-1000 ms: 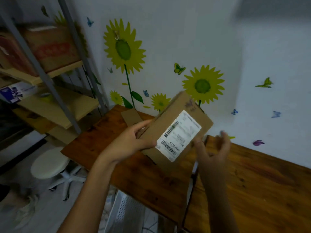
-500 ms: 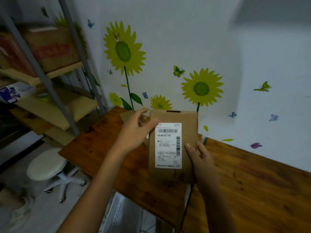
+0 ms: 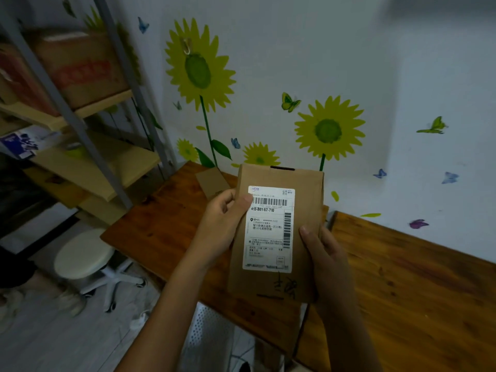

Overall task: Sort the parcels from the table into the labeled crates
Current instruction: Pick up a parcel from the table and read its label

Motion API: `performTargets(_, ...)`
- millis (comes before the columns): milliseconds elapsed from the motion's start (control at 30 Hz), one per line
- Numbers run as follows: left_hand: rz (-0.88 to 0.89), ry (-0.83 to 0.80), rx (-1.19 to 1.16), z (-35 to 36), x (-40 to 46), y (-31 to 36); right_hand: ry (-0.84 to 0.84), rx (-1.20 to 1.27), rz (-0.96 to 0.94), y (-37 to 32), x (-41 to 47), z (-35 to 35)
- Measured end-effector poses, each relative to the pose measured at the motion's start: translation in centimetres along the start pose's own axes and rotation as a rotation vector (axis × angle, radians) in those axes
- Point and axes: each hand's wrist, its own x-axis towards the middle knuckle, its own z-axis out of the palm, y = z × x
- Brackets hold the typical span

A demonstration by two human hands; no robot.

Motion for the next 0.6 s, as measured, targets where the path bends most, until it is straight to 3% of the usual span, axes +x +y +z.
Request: performTargets(600,-0.024,-0.107,-0.025,-0.4,-0.9,-1.5,0.031,0.059,0.036,-0.1,-0.2,-0.5)
